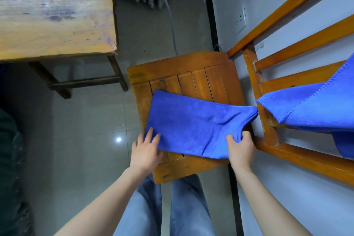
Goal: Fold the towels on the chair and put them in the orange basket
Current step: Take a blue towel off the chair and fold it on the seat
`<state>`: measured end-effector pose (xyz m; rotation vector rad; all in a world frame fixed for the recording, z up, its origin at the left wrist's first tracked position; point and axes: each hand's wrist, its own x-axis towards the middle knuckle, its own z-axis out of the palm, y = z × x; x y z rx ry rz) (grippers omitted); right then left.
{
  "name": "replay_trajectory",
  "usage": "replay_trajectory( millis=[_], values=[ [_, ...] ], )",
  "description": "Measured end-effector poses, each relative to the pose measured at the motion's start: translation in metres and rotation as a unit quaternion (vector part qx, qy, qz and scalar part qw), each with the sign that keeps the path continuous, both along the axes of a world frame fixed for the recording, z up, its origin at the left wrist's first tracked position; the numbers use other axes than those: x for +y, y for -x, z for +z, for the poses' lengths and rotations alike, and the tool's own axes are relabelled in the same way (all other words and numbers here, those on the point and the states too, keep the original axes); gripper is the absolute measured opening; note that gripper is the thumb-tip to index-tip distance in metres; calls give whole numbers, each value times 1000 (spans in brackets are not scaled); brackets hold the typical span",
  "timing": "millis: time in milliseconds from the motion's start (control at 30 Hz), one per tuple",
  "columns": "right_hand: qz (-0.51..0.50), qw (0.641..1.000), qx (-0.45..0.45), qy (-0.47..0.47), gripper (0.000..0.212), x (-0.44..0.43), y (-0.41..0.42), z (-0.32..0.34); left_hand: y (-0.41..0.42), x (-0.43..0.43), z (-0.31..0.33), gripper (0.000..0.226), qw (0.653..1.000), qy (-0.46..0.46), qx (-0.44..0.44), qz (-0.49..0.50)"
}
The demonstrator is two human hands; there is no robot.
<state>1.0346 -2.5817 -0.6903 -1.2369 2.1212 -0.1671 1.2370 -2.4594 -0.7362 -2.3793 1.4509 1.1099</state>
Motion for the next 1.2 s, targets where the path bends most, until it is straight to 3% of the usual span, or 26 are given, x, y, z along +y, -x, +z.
replay_trajectory(
  millis=[100,167,233,367,467,667,800,900,967,1033,1100,1133,1200],
  values=[
    [49,997,-54,-3,17,6,-36,16,-14,-9,2,50,971,3,88,223],
    [86,991,-100,-8,27,12,-60,21,-22,-15,6,46,897,23,207,390],
    [125,983,-135,-25,29,19,-80,19,-25,-16,6,42,834,22,280,475],
    [175,967,-163,-89,12,28,-110,4,-29,-18,6,28,792,22,300,531],
    [182,966,-143,-120,22,29,-123,-6,-31,-17,6,19,756,0,322,569],
    [209,958,-171,-99,32,30,-138,-4,-34,-16,8,45,744,-14,351,569],
    [292,928,-180,-148,14,45,-142,-13,-35,-14,7,46,732,-9,354,583],
    [309,914,-189,-185,27,51,-134,-19,-36,-15,10,38,723,0,350,596],
    [344,921,-129,-128,32,50,-119,-20,-35,-15,10,30,752,18,334,568],
    [415,906,-27,-78,35,48,-101,-24,-31,-9,5,38,849,51,248,464],
    [481,874,44,-43,36,46,-84,-27,-29,-5,3,56,957,71,81,270],
    [521,851,66,-28,37,46,-77,-28,-28,-4,2,59,982,96,27,158],
    [571,813,115,-15,47,42,-66,-37,-21,-6,-3,55,990,138,-20,-16]
  ],
)
